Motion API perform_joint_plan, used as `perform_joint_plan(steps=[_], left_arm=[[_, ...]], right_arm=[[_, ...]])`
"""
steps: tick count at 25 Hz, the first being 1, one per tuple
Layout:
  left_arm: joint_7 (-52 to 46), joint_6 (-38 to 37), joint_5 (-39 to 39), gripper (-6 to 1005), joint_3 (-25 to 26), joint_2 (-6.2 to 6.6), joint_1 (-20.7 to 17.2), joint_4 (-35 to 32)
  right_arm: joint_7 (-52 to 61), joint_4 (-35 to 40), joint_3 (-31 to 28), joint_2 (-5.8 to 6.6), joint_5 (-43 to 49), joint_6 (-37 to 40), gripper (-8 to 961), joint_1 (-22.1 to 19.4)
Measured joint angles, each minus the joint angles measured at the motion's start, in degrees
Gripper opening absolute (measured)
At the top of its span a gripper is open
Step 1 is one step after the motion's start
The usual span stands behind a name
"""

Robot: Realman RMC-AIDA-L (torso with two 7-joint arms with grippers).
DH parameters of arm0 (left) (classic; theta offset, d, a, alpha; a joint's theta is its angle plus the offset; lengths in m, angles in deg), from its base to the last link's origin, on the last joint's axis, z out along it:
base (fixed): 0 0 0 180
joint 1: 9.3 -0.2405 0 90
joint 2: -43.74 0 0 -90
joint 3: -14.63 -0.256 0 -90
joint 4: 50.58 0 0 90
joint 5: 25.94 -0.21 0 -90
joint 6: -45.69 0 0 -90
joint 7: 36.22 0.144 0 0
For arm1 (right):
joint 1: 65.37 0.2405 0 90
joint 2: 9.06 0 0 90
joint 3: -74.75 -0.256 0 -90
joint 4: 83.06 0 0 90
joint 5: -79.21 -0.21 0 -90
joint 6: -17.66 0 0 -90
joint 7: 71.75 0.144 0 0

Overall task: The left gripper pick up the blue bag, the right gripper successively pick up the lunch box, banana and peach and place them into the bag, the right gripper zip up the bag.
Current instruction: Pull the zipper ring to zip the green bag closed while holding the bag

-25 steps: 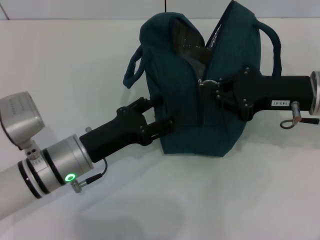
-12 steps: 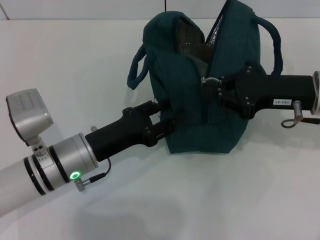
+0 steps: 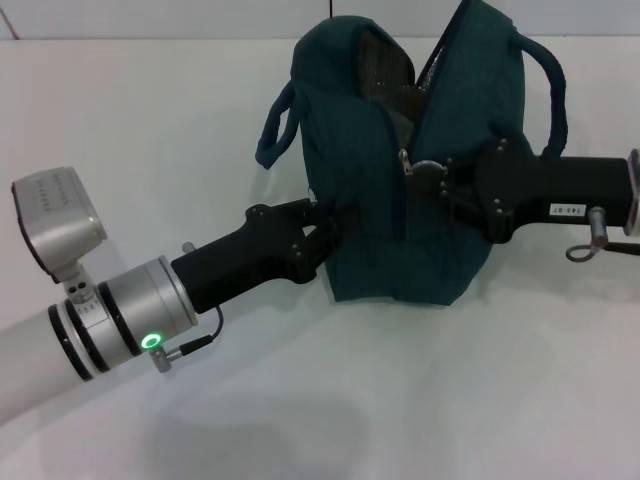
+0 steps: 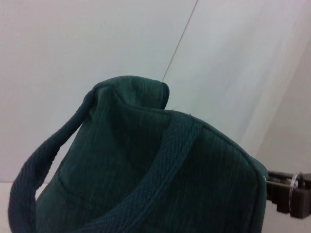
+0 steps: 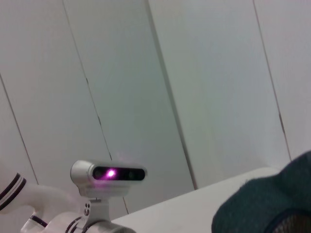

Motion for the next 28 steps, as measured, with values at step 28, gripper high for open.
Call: perform_joint_plan(steps=[28], left_arm=[[0.0, 0.1, 0.8, 75, 0.1, 0.26, -0.3, -0.2]], right_arm=[[0.5, 4.1, -2.8, 0.18, 0.0, -0.8, 9, -4.8]])
